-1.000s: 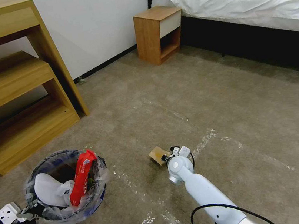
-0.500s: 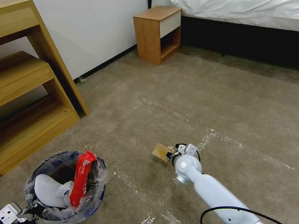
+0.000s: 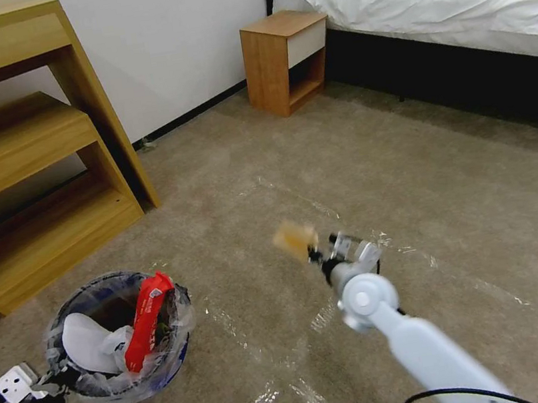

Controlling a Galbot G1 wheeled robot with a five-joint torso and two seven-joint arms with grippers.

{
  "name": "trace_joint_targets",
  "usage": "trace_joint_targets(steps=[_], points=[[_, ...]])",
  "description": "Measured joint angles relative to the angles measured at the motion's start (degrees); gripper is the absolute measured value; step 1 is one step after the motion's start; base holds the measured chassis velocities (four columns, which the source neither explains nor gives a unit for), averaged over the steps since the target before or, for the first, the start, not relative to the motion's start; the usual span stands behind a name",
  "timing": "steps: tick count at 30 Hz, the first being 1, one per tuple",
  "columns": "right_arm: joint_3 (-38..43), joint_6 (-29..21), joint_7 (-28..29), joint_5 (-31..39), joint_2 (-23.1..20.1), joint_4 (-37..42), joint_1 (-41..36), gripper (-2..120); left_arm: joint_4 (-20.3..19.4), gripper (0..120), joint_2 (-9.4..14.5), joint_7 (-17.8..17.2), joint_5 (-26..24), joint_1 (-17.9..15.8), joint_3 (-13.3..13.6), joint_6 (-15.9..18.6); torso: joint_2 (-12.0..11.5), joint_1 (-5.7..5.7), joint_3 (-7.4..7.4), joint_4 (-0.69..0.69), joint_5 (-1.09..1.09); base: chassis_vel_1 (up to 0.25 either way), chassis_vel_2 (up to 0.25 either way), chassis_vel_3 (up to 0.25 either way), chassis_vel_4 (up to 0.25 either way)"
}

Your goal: Pick up the trash bin and place the garbage on the floor into it.

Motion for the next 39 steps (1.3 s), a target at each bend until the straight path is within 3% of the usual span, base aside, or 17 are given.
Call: trace_joint_targets(steps=[6,17,24,31,39], points=[[-5.4,8.51,-7.68,-2.0,-9.37,8.95,5.67,0,0.25,1,1.24,-0.8,-2.0,-1.76,0.23,0.93,0.0,0.0,0.0,0.02,-0.01,0.0,0.0,0.0,0.0],[-20.21,17.76,-19.75,-6.85,-13.82,14.49,16.87,0,0.43,1,3.0,-1.29,-3.7,-2.9,2.03,2.36,0.0,0.0,0.01,0.02,-0.01,0.0,0.0,0.0,0.0],[-29.13,18.23,-21.28,-6.99,-13.89,17.48,22.81,0,0.47,1,4.04,-1.41,-4.53,-3.35,2.18,2.77,0.0,0.0,0.0,0.02,-0.01,0.0,0.0,0.0,0.0],[-41.03,16.62,-19.97,-4.84,-13.81,19.07,34.68,0,0.5,1,4.65,-1.54,-5.04,-3.85,2.24,3.01,0.0,0.0,0.01,0.02,-0.02,0.0,0.0,0.0,0.0],[-50.33,13.92,-16.45,-3.36,-10.25,17.12,43.45,0,0.26,1,4.57,-1.58,-5.28,-4.07,1.96,3.03,0.0,0.0,0.01,0.03,-0.02,0.0,0.0,0.0,0.0]])
